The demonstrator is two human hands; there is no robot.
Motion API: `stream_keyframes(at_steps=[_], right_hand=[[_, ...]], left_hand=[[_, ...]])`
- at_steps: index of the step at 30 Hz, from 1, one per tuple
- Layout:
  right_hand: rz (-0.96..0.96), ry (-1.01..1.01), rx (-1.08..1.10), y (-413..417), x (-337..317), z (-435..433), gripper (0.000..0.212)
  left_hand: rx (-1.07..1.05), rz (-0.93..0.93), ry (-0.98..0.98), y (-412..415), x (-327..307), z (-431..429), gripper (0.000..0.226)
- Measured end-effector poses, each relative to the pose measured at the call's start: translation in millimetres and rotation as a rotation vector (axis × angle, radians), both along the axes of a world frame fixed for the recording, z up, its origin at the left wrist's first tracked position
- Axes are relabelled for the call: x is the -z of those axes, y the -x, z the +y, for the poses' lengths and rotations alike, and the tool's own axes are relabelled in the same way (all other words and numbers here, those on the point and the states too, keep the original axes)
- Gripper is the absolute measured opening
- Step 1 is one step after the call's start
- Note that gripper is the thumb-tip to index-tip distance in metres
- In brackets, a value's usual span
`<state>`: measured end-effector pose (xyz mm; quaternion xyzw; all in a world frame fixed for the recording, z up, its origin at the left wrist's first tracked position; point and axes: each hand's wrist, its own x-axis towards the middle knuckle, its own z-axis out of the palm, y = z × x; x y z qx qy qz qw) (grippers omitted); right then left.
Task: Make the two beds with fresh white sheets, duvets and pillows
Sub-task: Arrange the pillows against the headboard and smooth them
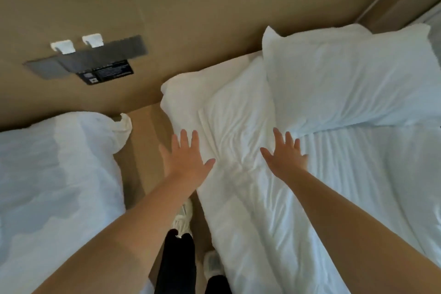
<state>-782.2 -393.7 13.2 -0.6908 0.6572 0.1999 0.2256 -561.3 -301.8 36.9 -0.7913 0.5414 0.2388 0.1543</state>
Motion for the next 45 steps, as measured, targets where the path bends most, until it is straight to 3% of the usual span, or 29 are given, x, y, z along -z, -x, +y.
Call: stream_keyframes(at_steps=[5,10,14,17,20,25,33,41,45], right_hand=[[-0.105,0.008,0.362,64.7,32.1,-61.1,0.082],[-0.328,0.027,0.787,87.4,116.3,-126.5,0.096],[-0.588,0.050,1.297,83.0,191.8,-173.9,0.113],[-0.591,0.100,1.509,89.9,241.1,-198.1,0.127],[-0.475,0.184,1.459,103.2,276.5,-203.1,0.106],[-0.384,0.210,1.155,131.7,318.7,-204.1,0.059],[-0.434,0.166,1.028,113.5,286.7,-174.9,0.045],[-0.286,-0.045,0.927,133.6,201.6,-79.8,0.049],[-0.307,-0.267,0.867,124.9,160.0,0.1,0.050]], left_hand=[[0.271,0.047,-0.014,57.5,48.9,-117.5,0.089],[0.556,0.023,-0.086,99.1,149.8,-220.1,0.101],[0.557,-0.016,-0.184,102.4,241.6,-251.1,0.123],[0.543,-0.017,-0.186,104.4,296.0,-255.8,0.137],[0.513,-0.028,-0.210,114.7,333.5,-261.8,0.140],[0.518,-0.013,-0.248,134.2,366.5,-273.2,0.141],[0.574,-0.001,-0.402,106.2,352.0,-275.2,0.138],[0.647,0.091,-0.405,93.9,282.6,-189.1,0.081],[0.612,0.219,-0.021,108.5,216.4,-165.9,0.038]])
